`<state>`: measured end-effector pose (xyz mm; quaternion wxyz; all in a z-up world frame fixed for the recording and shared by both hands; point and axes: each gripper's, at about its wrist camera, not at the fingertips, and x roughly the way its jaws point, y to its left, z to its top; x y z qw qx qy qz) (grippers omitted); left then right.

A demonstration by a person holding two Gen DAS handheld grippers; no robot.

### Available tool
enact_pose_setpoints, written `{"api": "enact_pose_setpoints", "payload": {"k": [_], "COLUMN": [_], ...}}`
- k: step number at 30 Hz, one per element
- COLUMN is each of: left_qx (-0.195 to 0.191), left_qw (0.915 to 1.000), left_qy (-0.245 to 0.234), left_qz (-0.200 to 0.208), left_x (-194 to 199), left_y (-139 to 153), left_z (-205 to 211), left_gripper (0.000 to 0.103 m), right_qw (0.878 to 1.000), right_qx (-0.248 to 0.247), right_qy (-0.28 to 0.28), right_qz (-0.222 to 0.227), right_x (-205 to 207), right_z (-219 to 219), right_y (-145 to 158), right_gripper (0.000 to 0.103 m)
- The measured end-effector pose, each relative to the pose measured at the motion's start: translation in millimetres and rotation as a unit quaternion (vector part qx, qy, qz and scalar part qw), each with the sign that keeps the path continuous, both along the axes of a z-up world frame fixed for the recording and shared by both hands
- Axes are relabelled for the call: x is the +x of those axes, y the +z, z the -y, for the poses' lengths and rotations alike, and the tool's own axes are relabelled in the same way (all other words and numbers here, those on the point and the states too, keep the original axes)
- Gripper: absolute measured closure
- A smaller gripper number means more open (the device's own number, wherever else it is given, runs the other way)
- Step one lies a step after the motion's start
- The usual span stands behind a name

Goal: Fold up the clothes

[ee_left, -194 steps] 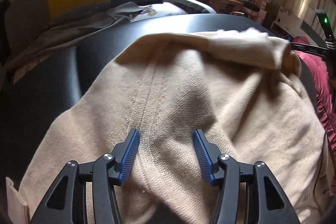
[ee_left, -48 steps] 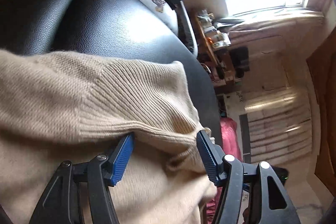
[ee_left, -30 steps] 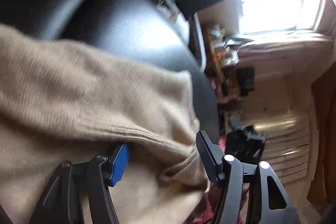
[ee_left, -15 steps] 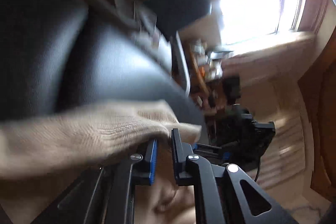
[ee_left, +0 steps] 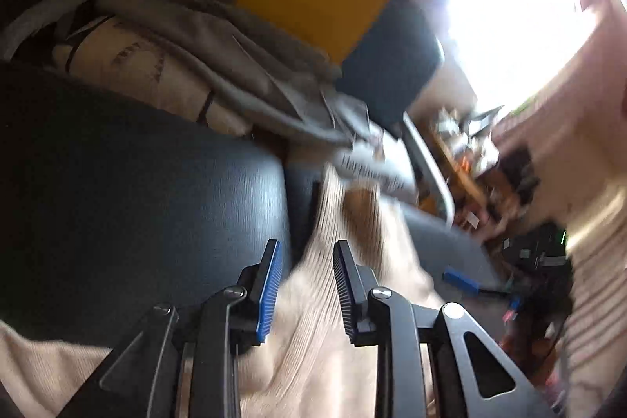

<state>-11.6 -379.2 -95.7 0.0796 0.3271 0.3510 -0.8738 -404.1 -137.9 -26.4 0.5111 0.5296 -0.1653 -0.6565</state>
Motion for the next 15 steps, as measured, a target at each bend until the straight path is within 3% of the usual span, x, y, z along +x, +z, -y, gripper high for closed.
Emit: {"api": "enact_pose_setpoints", "payload": {"k": [4, 6, 8, 10, 12, 15], "left_qx": [-0.035, -0.052, -0.07, -0.048, -0.02, 0.001], "left_qw": [0.9991, 0.998, 0.9964, 0.998, 0.9992, 0.9996], "left_qy": [-0.006, -0.009, -0.012, -0.012, -0.005, -0.015], "left_qz": [0.023, 0.034, 0.046, 0.041, 0.034, 0.026], "left_x": [7, 10, 13, 15, 17, 12], "left_y": [-22, -32, -43, -50, -56, -59], "left_z": [-3, -5, -6, 10, 29, 50], "left_gripper": [0.078, 0.081, 0.083, 0.096, 0.101, 0.101], "right_qw": [0.998, 0.996, 0.998, 0.999, 0.999, 0.999], "right_qx": [0.055, 0.086, 0.063, 0.042, 0.019, 0.0], "right_qy": [0.005, -0.009, -0.024, -0.031, -0.039, -0.042], "right_qz": [-0.024, -0.012, -0.006, 0.005, 0.015, -0.002], "right_x": [12, 11, 8, 2, -5, -9], "right_z": [26, 33, 35, 41, 47, 65], "right_y": [-33, -50, -54, -57, -59, -61], "right_gripper": [0.0, 0.0, 0.0, 0.0, 0.0, 0.0]}}
